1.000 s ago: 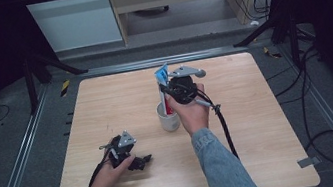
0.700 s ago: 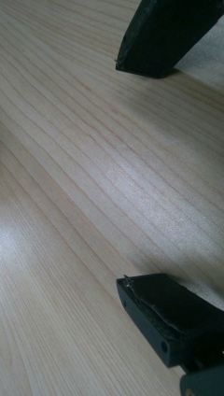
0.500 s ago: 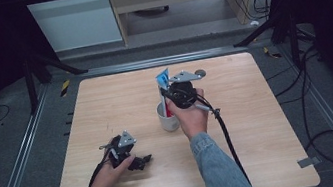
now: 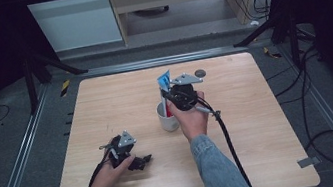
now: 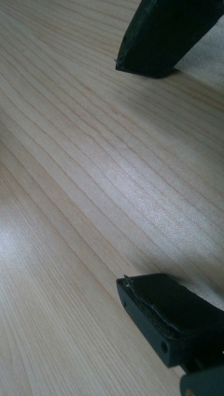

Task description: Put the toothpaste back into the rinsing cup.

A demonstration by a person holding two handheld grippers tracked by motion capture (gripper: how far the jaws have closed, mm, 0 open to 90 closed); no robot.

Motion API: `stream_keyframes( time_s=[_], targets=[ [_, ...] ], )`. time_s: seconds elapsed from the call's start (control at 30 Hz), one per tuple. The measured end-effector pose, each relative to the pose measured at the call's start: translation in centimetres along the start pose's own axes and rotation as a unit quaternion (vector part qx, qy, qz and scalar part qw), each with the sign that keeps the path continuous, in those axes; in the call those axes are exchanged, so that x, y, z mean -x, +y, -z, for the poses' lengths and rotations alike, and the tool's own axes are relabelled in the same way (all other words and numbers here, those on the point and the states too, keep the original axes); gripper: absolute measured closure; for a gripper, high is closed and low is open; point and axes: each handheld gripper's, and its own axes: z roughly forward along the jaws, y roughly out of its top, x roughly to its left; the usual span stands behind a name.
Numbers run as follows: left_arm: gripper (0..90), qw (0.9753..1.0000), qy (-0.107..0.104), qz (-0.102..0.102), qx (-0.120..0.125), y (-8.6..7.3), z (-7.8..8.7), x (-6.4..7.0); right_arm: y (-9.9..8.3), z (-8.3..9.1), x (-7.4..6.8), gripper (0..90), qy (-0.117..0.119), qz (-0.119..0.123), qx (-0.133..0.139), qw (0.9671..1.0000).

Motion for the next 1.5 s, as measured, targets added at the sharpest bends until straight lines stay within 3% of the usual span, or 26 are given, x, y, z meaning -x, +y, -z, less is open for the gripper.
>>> stream_keyframes(
  time_s=[1.33, 1.5],
  targets=[
    [0.0, 1.0000, -0.002, -0.001, -0.002, 0.0, 0.0, 0.0, -1.8, -0.6, 0.0, 73.5, 0.006, -0.012, 0.001, 0.9999],
    [0.0, 1.0000, -0.001, -0.001, -0.002, 0.0, 0.0, 0.0, -2.2, -0.6, 0.2, 73.5, 0.010, -0.023, 0.005, 0.9997]
  ],
)
